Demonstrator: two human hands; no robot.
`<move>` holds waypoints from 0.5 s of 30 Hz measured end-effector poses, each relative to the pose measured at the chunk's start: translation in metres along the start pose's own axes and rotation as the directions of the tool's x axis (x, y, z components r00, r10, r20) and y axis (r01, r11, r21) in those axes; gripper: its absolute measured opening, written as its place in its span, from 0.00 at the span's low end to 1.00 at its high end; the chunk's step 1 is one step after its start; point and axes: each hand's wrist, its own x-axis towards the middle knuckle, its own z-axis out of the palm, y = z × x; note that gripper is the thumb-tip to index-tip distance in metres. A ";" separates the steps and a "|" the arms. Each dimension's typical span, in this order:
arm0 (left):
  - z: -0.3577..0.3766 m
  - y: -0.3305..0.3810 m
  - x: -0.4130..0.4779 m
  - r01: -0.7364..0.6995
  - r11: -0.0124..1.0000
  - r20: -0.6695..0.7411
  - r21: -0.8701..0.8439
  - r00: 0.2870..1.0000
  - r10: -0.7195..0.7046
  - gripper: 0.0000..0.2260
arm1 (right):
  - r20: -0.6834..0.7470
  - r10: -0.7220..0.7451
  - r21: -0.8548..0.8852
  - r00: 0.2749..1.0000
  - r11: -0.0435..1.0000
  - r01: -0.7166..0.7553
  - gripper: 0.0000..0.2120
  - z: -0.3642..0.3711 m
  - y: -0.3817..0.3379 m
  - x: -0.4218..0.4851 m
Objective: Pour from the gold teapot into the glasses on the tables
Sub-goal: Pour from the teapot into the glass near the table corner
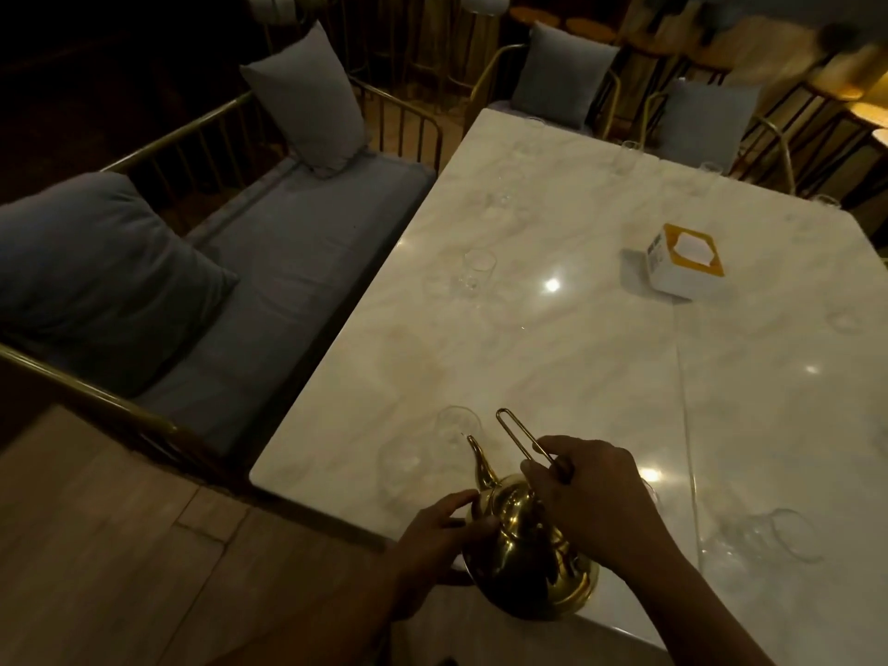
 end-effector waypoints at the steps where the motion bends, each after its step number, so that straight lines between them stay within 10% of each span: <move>1: -0.001 0.000 0.001 -0.001 1.000 -0.004 0.008 1.000 0.001 0.31 | 0.001 0.000 -0.007 1.000 1.000 0.000 0.21 0.000 0.000 0.000; 15: 0.000 0.003 0.007 0.026 0.999 0.007 0.046 1.000 -0.026 0.27 | -0.025 0.025 0.005 0.999 1.000 -0.025 0.21 -0.002 0.004 0.000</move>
